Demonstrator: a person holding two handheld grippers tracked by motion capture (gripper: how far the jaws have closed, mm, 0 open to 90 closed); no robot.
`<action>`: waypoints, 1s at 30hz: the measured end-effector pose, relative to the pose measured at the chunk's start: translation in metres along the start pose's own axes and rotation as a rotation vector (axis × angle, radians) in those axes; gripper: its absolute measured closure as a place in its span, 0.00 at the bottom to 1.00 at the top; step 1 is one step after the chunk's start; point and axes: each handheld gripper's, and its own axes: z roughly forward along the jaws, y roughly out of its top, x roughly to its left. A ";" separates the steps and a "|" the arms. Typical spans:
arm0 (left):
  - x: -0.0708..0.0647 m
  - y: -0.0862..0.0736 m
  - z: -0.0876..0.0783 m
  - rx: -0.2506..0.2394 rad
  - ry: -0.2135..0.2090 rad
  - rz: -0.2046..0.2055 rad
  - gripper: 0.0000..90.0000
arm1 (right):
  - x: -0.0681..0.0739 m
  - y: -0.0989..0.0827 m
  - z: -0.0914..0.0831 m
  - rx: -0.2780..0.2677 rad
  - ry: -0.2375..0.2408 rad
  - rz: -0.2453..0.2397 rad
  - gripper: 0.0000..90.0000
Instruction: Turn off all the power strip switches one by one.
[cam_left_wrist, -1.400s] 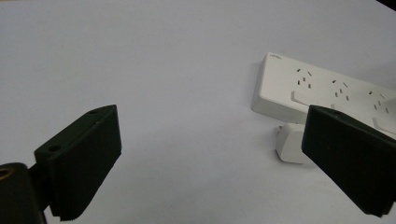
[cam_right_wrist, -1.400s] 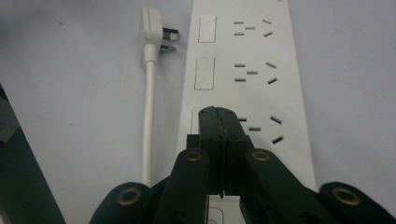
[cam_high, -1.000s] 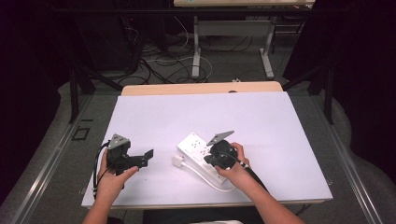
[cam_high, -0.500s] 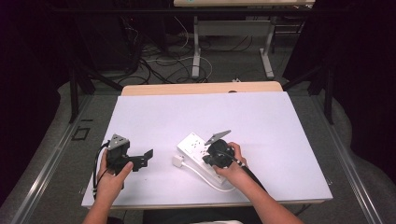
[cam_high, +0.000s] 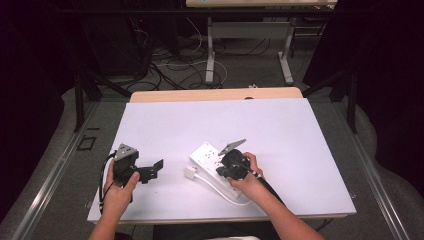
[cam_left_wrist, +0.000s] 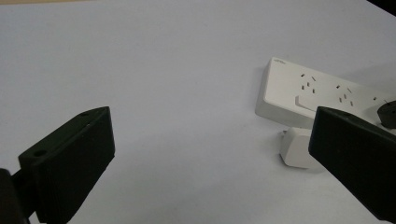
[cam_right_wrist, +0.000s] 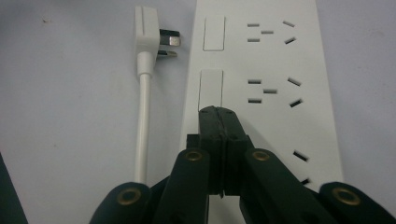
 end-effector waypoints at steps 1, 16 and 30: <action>0.000 0.000 0.000 0.001 0.001 0.001 0.01 | 0.000 0.000 0.000 0.000 0.001 -0.001 1.00; 0.000 0.000 0.000 0.009 0.001 0.005 0.01 | 0.001 0.000 0.002 0.005 -0.002 -0.007 1.00; 0.000 0.000 0.001 0.006 0.002 0.001 0.01 | 0.000 0.000 0.003 0.003 0.001 0.002 1.00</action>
